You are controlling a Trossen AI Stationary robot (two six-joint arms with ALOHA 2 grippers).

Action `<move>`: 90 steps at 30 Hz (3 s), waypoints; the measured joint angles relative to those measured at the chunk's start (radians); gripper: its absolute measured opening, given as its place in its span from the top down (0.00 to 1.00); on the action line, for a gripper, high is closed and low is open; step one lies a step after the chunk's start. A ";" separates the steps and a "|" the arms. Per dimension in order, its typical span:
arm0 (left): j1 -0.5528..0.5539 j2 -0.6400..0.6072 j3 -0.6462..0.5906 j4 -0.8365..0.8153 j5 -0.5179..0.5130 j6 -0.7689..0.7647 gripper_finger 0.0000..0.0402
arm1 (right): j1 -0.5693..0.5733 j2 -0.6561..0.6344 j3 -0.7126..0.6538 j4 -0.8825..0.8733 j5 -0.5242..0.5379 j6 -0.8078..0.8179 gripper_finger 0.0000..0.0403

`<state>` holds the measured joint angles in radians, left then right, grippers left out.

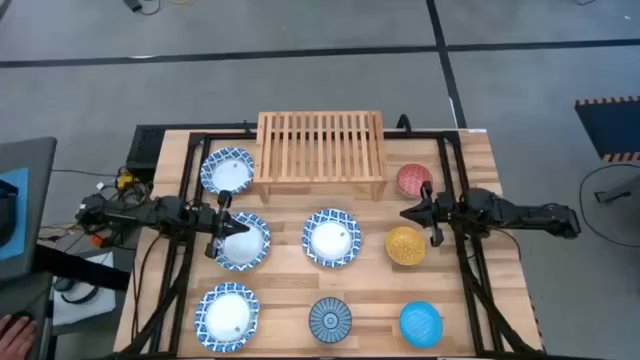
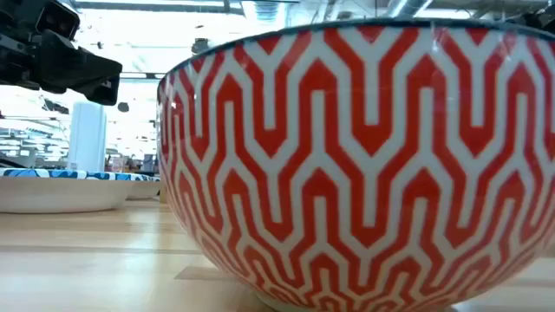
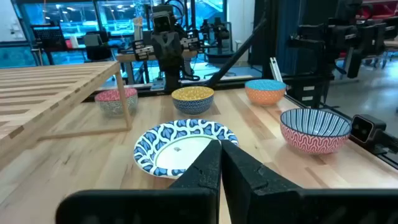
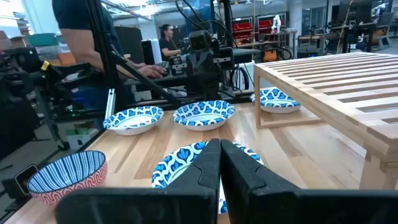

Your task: Place and stack bowls onto a shelf

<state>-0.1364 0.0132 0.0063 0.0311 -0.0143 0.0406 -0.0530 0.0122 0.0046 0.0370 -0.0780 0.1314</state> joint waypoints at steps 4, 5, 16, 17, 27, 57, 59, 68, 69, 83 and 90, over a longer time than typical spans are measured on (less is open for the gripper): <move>0.000 0.000 0.000 0.000 0.000 0.000 1.00 | 0.000 0.000 0.000 0.000 0.000 0.000 0.91; 0.000 0.000 0.000 0.000 0.000 0.000 1.00 | 0.000 0.000 0.000 0.000 0.000 0.000 0.91; 0.000 0.000 0.000 0.000 0.000 0.000 1.00 | 0.000 0.000 0.000 0.000 0.000 0.000 0.91; 0.000 0.000 0.000 0.000 0.000 0.000 1.00 | 0.000 0.000 0.000 0.000 0.000 0.000 0.91; 0.000 0.000 0.000 0.000 0.000 0.000 1.00 | 0.000 0.000 0.000 0.000 0.000 0.000 0.91; 0.000 0.000 0.000 0.041 -0.052 0.270 1.00 | 0.000 0.000 0.000 0.000 0.000 0.000 0.91; 0.000 0.000 0.000 0.034 -0.051 0.273 1.00 | 0.000 0.000 0.000 0.000 0.000 0.000 0.91; 0.002 0.015 0.000 0.050 -0.332 -0.153 1.00 | 0.000 0.000 0.000 0.000 0.000 0.000 0.91; 0.002 0.015 0.000 0.049 -0.391 -0.198 1.00 | 0.000 0.000 0.000 0.000 0.000 0.000 0.91; 0.001 0.021 0.005 0.136 -0.582 -0.466 1.00 | -0.006 0.000 0.000 0.169 0.058 -0.153 0.91; 0.002 0.108 0.128 0.151 -0.538 -0.450 1.00 | -0.066 0.000 0.000 0.316 0.492 0.554 0.91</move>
<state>-0.1349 0.1213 0.1341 0.1818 -0.5527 -0.4090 -0.1189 0.0120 0.0044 0.3530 0.4140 0.6853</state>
